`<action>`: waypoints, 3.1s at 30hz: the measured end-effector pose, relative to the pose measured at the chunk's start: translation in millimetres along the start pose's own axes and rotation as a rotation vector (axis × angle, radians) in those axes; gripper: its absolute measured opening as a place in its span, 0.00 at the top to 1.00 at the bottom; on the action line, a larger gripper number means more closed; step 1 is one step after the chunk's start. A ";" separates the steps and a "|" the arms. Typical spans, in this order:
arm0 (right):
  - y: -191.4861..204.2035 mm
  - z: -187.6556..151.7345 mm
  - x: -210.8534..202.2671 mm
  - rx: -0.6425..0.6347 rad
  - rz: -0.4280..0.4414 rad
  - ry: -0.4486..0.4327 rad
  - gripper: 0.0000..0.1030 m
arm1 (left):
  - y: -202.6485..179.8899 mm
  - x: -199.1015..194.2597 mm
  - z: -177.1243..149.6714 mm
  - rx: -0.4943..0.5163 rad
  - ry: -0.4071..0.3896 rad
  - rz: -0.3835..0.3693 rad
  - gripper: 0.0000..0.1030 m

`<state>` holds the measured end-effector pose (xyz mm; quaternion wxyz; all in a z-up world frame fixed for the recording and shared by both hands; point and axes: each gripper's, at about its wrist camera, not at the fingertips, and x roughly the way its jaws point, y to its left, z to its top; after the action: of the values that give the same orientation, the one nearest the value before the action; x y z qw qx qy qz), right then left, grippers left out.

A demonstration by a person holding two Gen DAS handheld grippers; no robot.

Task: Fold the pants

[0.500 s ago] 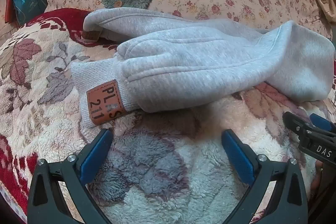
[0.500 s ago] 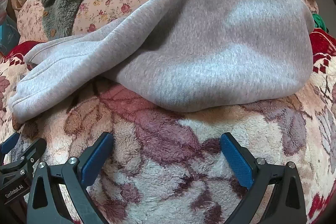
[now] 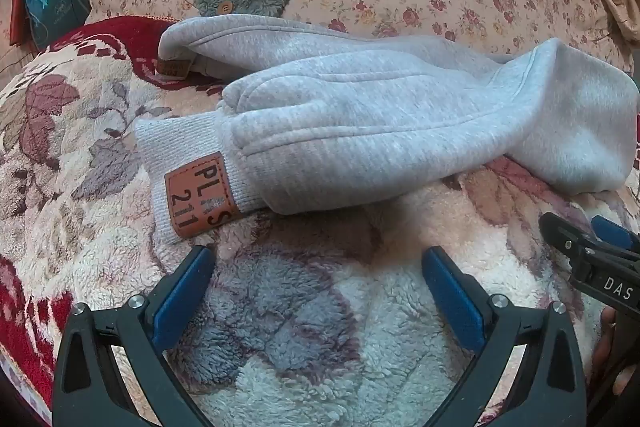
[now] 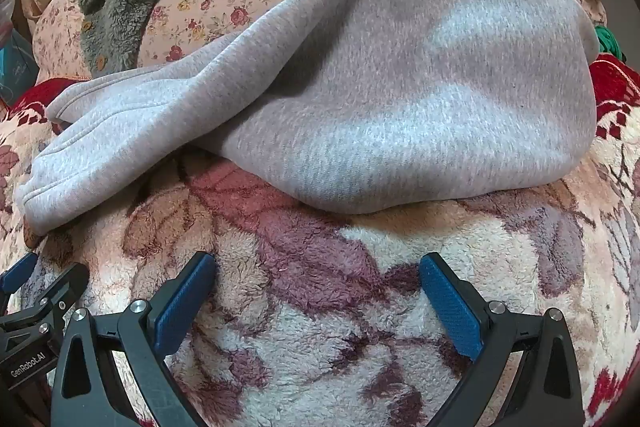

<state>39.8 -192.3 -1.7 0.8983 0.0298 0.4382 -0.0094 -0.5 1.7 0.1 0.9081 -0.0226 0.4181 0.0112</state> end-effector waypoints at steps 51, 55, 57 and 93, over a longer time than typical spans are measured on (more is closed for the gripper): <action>-115.8 15.9 -80.7 -0.065 0.414 0.003 0.01 | -50.6 -53.5 14.4 -0.143 -0.051 -0.009 0.00; -144.4 26.6 -84.7 -0.037 0.386 -0.007 0.01 | -49.4 -47.2 16.4 -0.196 -0.019 -0.026 0.00; -156.1 31.5 -85.4 -0.033 0.373 -0.007 0.01 | -51.4 -46.4 19.6 -0.200 -0.022 -0.021 0.00; -225.1 160.2 -32.3 -0.540 0.270 0.000 0.43 | -74.5 20.9 61.0 -0.341 0.041 -0.094 0.22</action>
<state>136.3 -427.2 112.0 0.8670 -0.1521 0.4168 0.2267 62.3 -69.6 26.2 0.8818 -0.1962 0.4272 0.0392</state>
